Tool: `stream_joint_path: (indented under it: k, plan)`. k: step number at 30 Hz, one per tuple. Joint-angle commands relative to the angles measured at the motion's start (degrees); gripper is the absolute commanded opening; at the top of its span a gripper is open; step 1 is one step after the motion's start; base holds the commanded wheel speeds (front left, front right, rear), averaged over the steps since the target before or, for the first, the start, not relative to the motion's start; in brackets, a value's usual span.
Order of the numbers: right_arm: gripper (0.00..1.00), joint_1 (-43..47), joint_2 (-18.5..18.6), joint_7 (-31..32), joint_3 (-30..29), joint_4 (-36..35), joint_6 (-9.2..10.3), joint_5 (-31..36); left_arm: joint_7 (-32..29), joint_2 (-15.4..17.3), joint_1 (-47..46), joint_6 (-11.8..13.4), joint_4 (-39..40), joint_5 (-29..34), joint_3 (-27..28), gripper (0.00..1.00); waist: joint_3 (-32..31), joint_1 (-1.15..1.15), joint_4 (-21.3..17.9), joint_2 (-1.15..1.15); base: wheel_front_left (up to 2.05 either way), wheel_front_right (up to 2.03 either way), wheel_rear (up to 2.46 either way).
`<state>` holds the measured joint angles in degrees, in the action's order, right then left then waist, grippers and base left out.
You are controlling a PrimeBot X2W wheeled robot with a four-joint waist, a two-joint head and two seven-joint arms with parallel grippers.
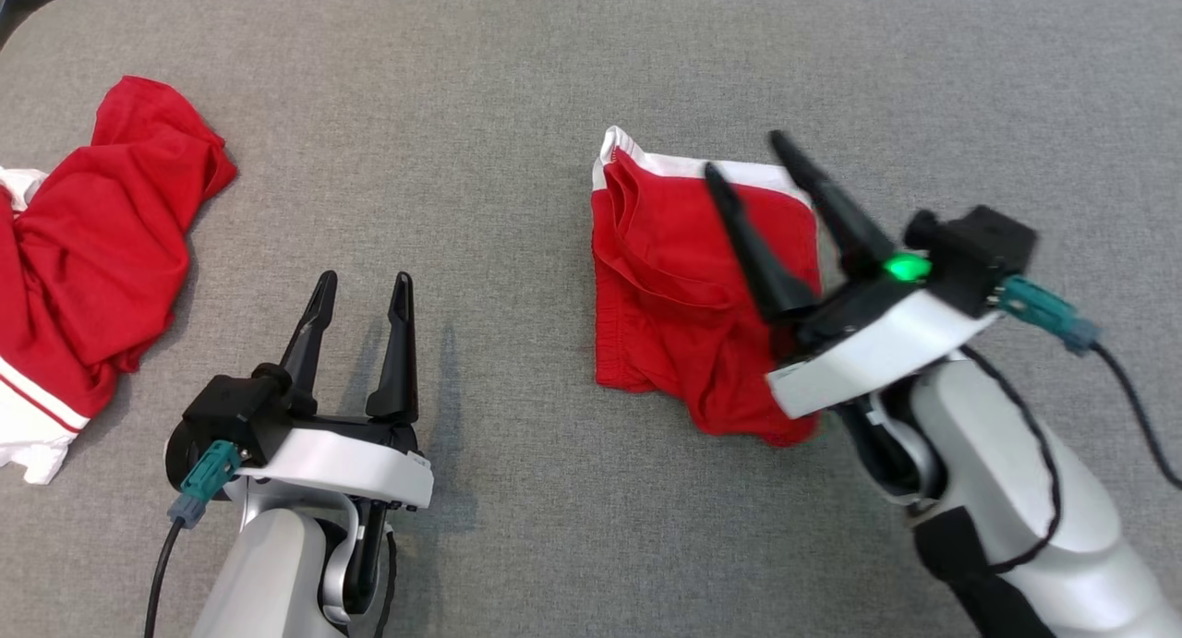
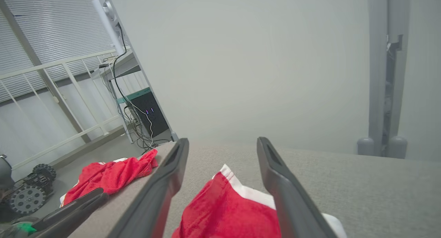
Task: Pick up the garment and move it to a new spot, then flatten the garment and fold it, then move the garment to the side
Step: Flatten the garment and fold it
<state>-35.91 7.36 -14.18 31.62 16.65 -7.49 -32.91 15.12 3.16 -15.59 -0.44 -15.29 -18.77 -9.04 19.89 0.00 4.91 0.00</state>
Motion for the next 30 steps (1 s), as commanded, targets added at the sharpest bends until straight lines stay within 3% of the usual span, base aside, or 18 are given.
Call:
stream_joint_path:
  k: [1, 10, 17, 30]
  plan:
    - [1.00, 1.5, 1.1, -0.5, -2.3, -0.7, -0.01, 1.4, 0.0, 0.4, -0.1, 0.1, 0.2, 0.2, 0.2, 1.00, -0.1, 0.00, -0.1, 0.00, 0.00, 0.00, 0.00]
    - [1.00, 10.3, 3.6, -0.6, -18.6, -3.5, -0.01, 8.2, 0.0, 0.9, 1.0, 0.6, 1.2, 0.8, 1.4, 1.00, -1.3, 0.00, -1.0, 0.00, 0.00, 0.00, 0.00]
    - [1.00, 18.1, 3.4, 1.6, -28.5, -6.4, -0.01, 11.9, 0.0, 1.6, 2.1, 0.9, 1.5, 1.0, 2.1, 1.00, -2.8, 0.00, -2.4, 0.00, 0.00, 0.00, 0.00]
    - [1.00, 27.3, 1.0, 5.5, -34.1, -12.0, -0.01, 15.0, -0.6, 2.8, 4.8, 1.4, 2.1, 0.8, 1.7, 1.00, -6.4, 0.00, -3.6, 0.00, 0.00, 0.00, 0.00]
